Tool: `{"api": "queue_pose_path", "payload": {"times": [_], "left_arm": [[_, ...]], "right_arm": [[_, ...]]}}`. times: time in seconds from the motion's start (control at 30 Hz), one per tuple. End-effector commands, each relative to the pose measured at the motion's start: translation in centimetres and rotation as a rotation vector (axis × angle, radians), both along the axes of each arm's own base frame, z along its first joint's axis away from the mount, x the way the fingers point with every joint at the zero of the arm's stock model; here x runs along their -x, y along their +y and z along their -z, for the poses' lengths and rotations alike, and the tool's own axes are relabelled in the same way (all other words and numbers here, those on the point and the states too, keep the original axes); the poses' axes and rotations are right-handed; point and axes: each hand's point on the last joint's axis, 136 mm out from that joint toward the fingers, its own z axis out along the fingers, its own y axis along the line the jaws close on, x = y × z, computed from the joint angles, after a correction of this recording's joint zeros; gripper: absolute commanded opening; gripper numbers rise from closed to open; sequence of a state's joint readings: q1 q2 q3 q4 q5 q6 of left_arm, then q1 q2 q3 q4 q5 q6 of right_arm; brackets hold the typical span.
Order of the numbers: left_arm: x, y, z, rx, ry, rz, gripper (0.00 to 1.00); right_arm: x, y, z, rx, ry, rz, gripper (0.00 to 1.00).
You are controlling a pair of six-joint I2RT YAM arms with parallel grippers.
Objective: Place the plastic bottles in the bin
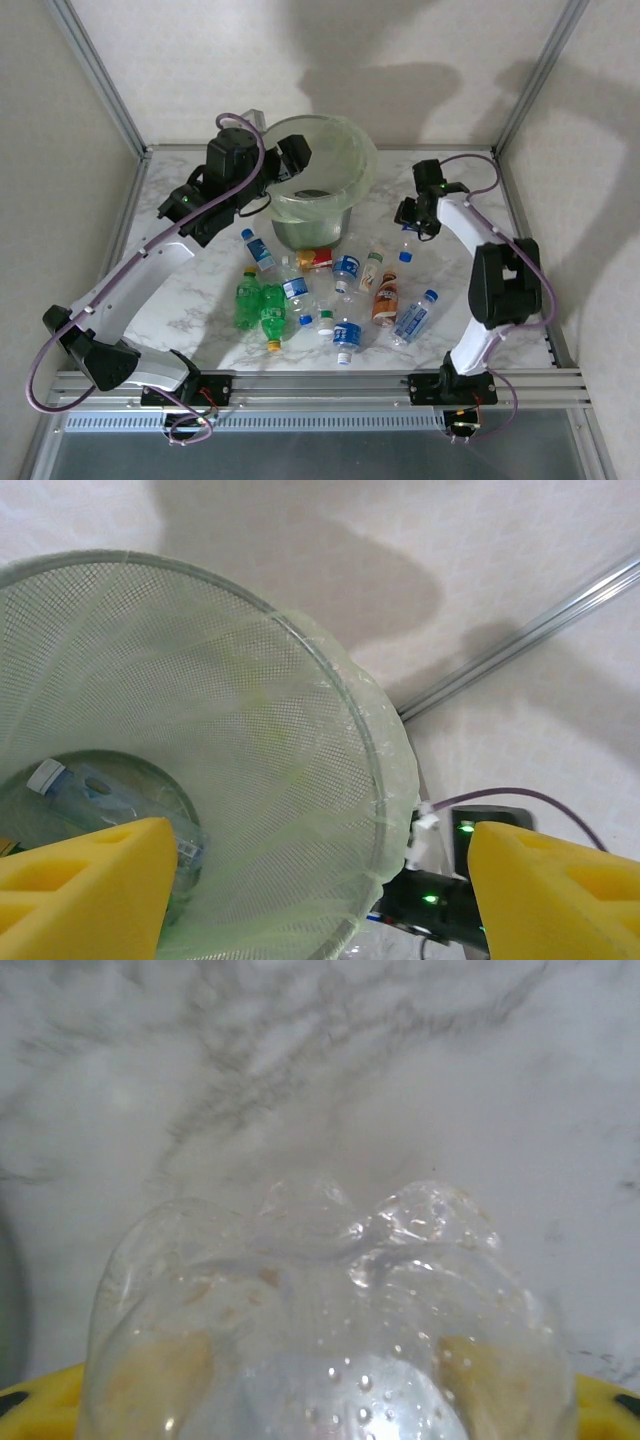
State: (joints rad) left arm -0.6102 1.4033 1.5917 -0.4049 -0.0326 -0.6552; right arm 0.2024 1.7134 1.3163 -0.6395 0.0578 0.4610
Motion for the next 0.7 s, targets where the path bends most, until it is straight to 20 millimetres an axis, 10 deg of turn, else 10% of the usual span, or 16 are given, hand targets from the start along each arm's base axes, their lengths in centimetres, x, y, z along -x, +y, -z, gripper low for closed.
{"api": "queue_pose_path", "payload": {"times": [0.0,0.4,0.67], "left_arm": [[0.6,1.1,-2.3,0.008,-0.047,-0.008,0.77],[2.1,-3.3,-4.4,0.162,-0.105,0.23,0.78],[5.7,-9.2,-5.2,0.18,-0.154,0.486,0.81]], "right_arm": [[0.1,-0.1,-5.3,-0.05,-0.101,0.035,0.53],[2.3,4.5,-27.5,-0.443,-0.553,-0.078,0.52],[5.6,9.1,-36.5,-0.76,-0.759,-0.215,0.54]]}}
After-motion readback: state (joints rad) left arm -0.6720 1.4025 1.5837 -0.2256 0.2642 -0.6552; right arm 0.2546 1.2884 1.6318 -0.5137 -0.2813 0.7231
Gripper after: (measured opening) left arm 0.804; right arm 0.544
